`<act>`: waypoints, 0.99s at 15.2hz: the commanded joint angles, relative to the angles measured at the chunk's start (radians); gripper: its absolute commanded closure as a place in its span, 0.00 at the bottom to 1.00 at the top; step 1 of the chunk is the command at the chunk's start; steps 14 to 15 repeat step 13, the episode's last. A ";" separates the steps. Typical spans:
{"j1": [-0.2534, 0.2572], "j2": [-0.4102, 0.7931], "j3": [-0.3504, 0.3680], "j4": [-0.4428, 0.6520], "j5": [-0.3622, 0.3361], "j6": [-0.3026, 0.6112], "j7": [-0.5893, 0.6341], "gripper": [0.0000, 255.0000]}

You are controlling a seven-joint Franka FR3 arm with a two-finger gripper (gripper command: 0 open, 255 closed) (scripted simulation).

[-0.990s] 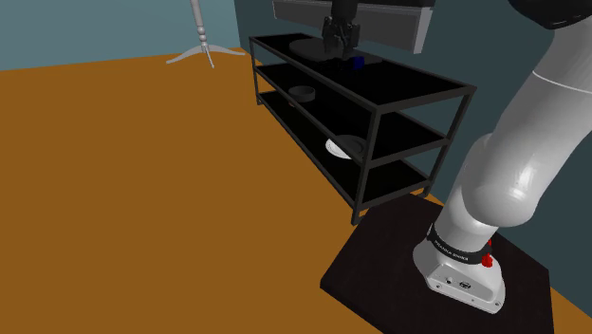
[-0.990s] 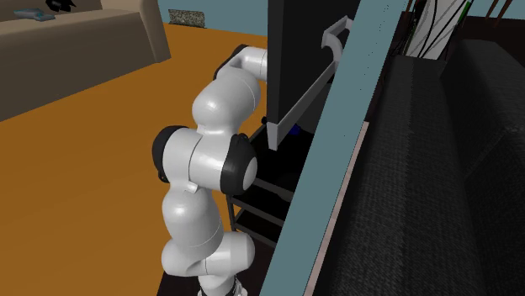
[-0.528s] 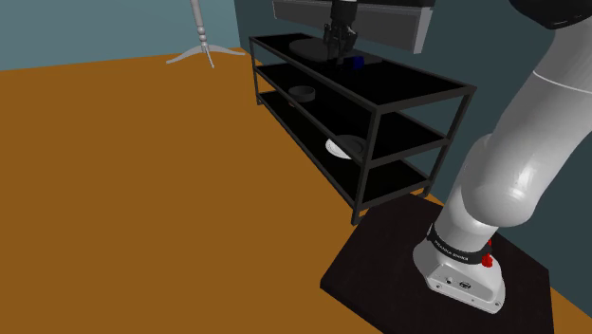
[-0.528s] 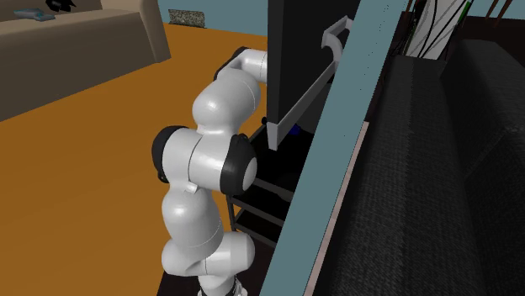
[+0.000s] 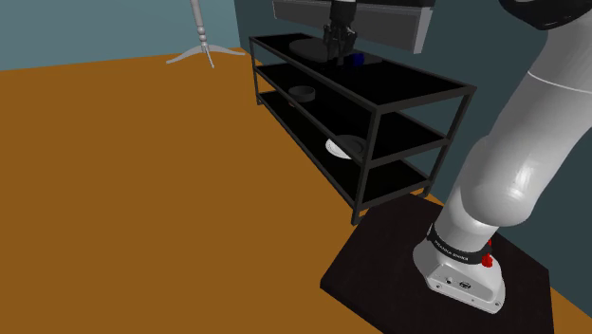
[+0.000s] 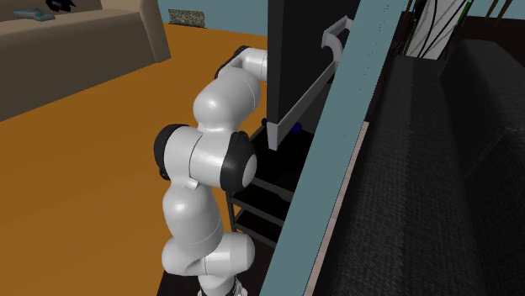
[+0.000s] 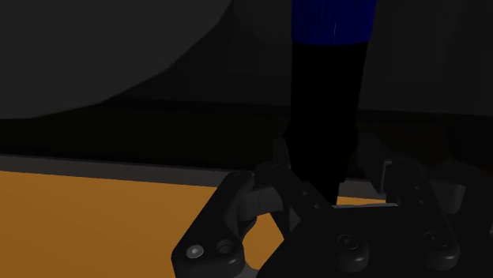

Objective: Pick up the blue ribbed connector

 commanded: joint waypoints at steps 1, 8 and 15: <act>-0.026 0.020 -0.028 0.027 0.002 -0.033 -0.003 1.00; -0.045 0.048 -0.017 0.153 0.015 -0.133 -0.009 1.00; -0.057 0.066 -0.011 0.217 0.023 -0.181 -0.012 1.00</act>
